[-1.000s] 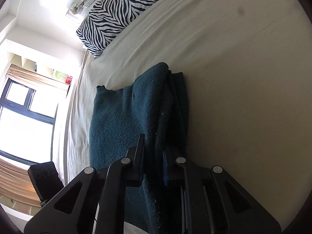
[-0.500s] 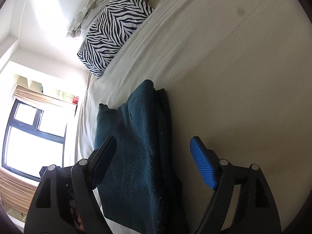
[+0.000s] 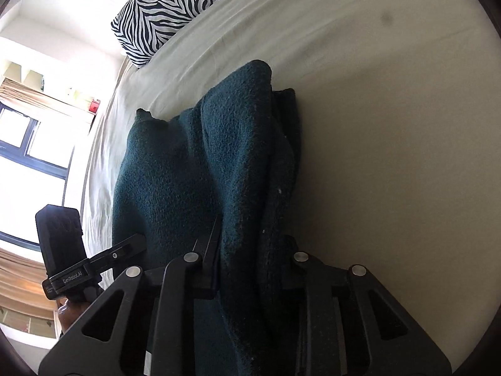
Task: Fold small clothes
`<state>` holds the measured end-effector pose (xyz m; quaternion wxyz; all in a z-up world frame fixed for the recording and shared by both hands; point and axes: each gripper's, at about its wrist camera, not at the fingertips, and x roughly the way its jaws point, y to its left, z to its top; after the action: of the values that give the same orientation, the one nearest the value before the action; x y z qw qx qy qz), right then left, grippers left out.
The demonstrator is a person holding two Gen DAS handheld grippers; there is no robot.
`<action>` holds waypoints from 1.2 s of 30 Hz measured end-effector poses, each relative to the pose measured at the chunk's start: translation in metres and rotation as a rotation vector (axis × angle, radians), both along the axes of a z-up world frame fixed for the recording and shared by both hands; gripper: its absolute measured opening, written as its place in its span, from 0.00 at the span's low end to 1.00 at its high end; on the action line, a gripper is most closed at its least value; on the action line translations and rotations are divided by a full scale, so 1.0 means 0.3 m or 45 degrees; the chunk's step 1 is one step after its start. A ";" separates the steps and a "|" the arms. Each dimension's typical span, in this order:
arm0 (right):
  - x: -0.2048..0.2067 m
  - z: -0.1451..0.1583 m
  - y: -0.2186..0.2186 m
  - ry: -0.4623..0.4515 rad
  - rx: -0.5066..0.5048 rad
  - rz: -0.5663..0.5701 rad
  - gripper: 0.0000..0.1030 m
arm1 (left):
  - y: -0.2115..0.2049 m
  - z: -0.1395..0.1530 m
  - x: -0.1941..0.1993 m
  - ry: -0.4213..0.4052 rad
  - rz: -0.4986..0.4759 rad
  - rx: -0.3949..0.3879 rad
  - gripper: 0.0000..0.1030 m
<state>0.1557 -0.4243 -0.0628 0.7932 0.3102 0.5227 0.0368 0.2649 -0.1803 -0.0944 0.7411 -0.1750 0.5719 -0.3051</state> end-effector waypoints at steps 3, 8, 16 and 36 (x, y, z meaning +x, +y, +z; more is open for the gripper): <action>-0.014 0.091 0.082 -0.036 -0.181 0.039 0.19 | 0.015 0.063 -0.041 -0.054 -0.024 0.047 0.42; -0.087 0.249 0.246 -0.128 -0.244 0.115 0.19 | 0.129 0.220 -0.169 -0.191 -0.049 0.078 0.42; -0.285 0.361 0.561 -0.251 -0.105 0.234 0.19 | 0.471 0.330 -0.421 -0.257 -0.068 0.117 0.43; -0.398 -0.073 0.684 -0.101 0.282 0.133 0.22 | 0.723 0.001 -0.513 -0.098 0.050 0.114 0.58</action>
<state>0.0363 -0.2191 -0.0847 0.7712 0.3665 0.4991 0.1479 0.1110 0.0367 -0.0939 0.7753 -0.1410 0.5527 -0.2713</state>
